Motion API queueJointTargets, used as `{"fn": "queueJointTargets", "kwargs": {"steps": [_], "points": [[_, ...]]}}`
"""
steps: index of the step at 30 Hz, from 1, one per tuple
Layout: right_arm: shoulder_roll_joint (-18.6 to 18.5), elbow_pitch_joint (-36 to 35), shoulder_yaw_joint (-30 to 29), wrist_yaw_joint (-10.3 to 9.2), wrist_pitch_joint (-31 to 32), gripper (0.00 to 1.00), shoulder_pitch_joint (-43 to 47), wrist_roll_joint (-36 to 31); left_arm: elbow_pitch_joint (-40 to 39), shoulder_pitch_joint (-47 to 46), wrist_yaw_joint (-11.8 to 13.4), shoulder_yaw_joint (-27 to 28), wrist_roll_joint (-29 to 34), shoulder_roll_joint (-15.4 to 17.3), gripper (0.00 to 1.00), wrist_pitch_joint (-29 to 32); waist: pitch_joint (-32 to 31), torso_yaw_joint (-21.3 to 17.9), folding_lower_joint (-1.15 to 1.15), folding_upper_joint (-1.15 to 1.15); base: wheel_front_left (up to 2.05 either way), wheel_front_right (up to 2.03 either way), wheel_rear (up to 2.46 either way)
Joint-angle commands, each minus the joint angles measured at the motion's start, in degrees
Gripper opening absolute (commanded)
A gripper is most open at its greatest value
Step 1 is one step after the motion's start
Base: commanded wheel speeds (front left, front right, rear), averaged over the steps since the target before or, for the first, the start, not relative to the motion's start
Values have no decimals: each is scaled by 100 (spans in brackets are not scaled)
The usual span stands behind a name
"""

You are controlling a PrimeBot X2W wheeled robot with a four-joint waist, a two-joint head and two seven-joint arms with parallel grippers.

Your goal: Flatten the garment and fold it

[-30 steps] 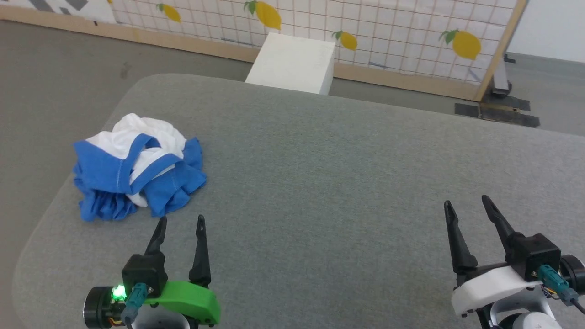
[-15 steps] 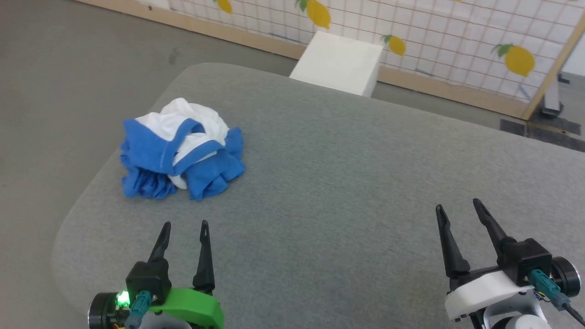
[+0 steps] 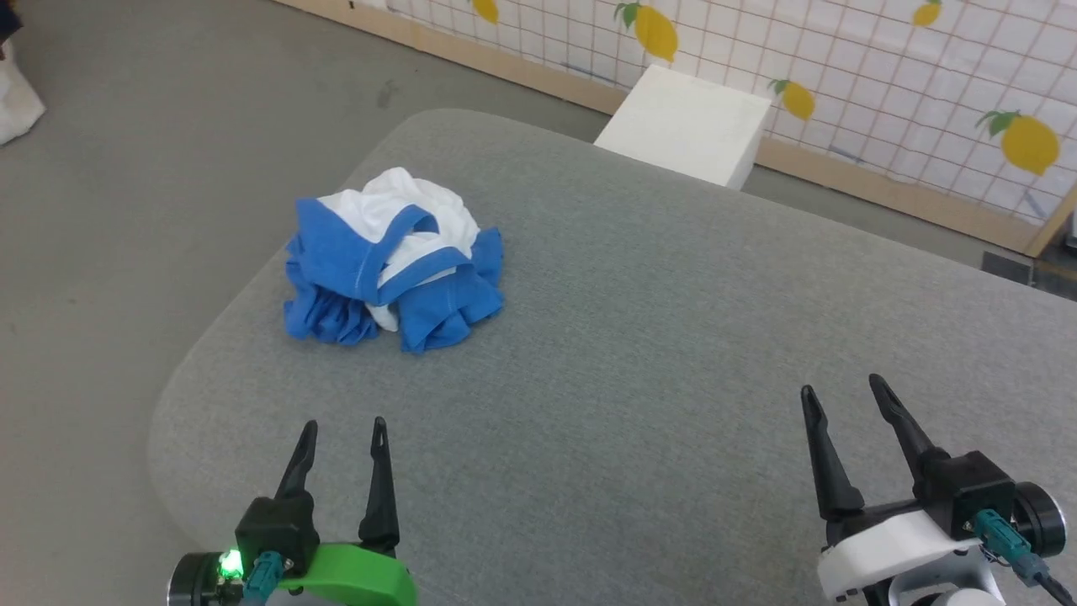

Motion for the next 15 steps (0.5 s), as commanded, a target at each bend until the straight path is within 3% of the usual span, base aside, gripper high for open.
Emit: {"fn": "queueJointTargets", "kwargs": {"steps": [1, 15], "points": [[9, 21, -6, -8, -66, 100, 42, -21, 18, 45, 43, -29, -72, -22, 100, -59, 15, 79, 0, 0, 0, 0, 0], [10, -1, -40, -9, -210, 100, 42, -86, -47, 82, 312, -103, -322, -26, 100, -226, 87, 535, 0, 0, 0, 0, 0]]}}
